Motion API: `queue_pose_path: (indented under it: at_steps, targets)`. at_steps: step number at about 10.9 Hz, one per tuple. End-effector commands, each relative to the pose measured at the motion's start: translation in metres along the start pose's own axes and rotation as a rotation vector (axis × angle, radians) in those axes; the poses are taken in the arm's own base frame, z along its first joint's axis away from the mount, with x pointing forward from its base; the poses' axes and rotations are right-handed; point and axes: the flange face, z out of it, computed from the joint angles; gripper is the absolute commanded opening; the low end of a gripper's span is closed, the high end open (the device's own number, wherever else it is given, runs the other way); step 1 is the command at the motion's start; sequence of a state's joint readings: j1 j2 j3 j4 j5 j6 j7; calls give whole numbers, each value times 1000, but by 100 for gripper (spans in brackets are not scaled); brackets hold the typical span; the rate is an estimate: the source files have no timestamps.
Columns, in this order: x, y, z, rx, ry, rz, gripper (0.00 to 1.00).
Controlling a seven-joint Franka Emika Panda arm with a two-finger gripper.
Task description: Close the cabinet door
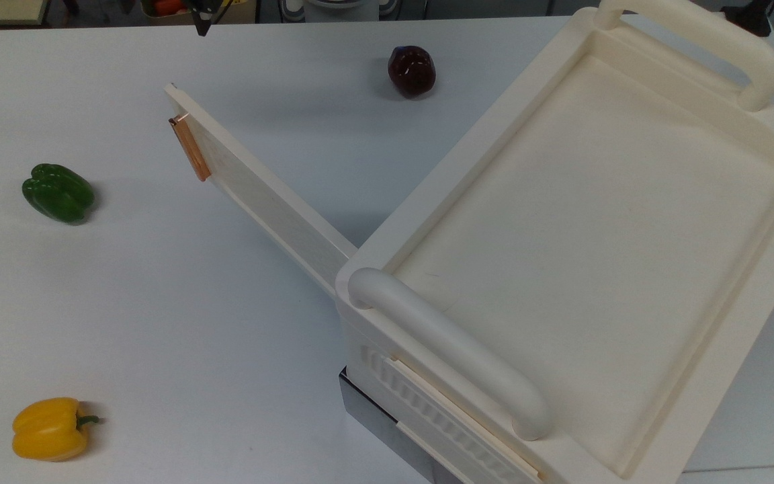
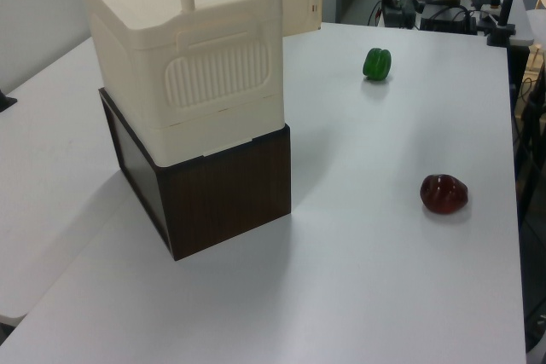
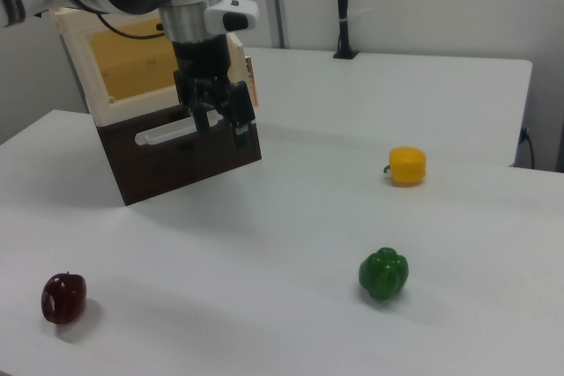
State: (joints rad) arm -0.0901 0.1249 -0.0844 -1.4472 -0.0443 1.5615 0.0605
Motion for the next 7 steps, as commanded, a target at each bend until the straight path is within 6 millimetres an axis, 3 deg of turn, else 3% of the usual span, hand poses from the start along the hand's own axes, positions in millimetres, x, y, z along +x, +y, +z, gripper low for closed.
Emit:
queue_pose_path:
  at_steps: [1, 7]
  targets:
    - [-5, 0, -4, -10, -2, -15, 100]
    - [-3, -3, -2, 36, -3, -25, 100]
